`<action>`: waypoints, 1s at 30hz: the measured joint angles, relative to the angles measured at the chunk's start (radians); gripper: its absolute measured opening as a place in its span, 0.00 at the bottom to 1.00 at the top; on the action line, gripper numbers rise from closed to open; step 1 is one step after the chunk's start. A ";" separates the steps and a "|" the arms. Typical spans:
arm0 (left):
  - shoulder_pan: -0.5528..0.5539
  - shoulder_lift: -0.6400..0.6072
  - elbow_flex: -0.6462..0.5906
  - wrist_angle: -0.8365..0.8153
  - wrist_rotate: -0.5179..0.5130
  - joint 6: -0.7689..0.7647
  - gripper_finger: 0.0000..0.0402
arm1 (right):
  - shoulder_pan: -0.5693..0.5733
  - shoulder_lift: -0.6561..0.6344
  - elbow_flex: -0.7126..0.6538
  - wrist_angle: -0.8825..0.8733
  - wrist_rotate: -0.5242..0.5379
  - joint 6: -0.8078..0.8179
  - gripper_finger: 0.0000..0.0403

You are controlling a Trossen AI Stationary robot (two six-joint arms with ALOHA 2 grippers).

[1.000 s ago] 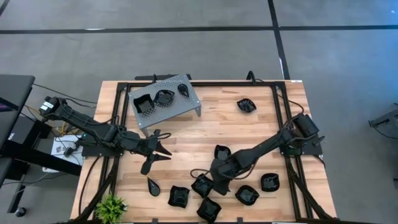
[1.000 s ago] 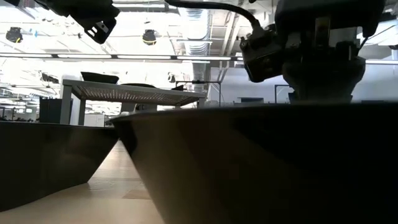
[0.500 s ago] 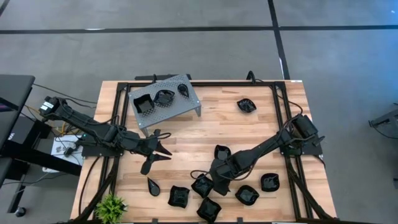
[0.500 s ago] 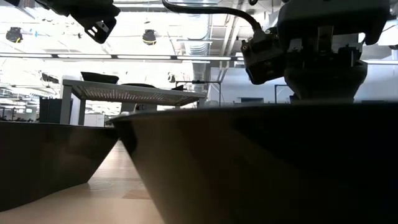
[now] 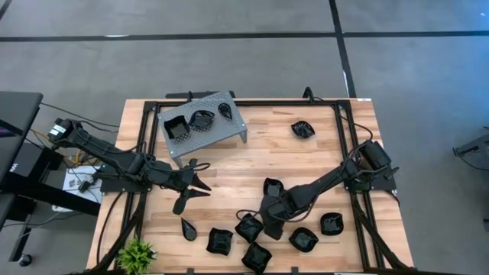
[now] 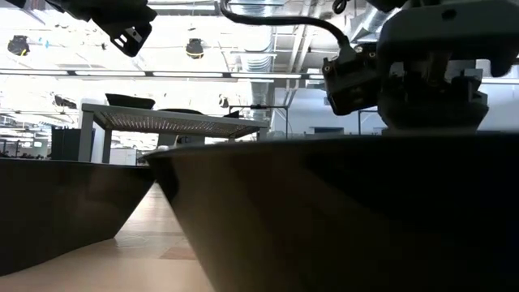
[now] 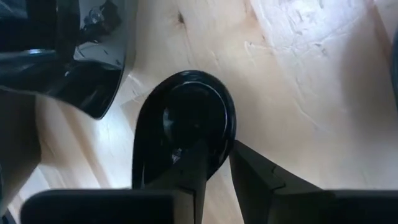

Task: Pick & Place Mini shaped plates
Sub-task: Stack the black drop shaped plate on top of the black drop shaped plate on the shelf

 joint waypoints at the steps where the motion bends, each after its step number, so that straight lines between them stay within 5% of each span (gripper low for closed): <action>1: 0.000 0.000 0.000 0.000 0.000 0.000 0.19 | -0.001 0.000 -0.001 0.000 0.002 -0.013 0.16; 8: 0.000 0.000 0.000 0.000 0.000 -0.004 0.19 | -0.009 0.001 -0.001 -0.004 -0.003 -0.048 0.02; 17: 0.000 0.000 0.000 0.005 0.000 -0.004 0.19 | -0.052 -0.009 0.164 -0.157 -0.005 -0.186 0.01; 24: 0.000 0.000 0.000 0.008 0.000 -0.002 0.19 | -0.169 -0.009 0.436 -0.432 0.243 -0.477 0.02; 30: 0.000 0.000 0.000 0.008 0.000 0.000 0.19 | -0.337 -0.010 0.614 -0.382 0.524 -0.549 0.01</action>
